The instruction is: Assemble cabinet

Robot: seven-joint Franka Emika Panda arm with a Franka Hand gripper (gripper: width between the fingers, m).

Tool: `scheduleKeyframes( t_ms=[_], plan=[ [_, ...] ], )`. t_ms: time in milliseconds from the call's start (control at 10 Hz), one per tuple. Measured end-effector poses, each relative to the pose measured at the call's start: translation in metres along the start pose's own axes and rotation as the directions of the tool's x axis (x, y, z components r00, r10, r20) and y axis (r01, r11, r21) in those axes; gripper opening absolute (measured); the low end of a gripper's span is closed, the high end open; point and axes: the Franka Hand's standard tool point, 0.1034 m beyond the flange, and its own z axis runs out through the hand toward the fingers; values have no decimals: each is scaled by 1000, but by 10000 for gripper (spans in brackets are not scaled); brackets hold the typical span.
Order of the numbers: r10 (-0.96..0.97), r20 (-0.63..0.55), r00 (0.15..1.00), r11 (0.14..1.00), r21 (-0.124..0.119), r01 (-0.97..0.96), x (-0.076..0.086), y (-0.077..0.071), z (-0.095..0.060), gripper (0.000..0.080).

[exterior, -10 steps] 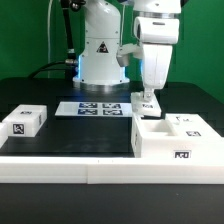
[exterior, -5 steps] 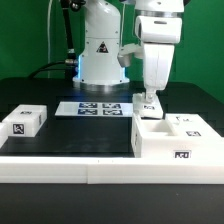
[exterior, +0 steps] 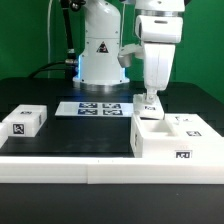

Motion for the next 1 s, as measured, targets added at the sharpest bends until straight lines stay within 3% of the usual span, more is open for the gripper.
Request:
scheduleKeyframes(
  t_ms=[1000],
  plan=[
    [-85, 3, 996, 996, 5, 85, -3, 3, 4, 68]
  ],
)
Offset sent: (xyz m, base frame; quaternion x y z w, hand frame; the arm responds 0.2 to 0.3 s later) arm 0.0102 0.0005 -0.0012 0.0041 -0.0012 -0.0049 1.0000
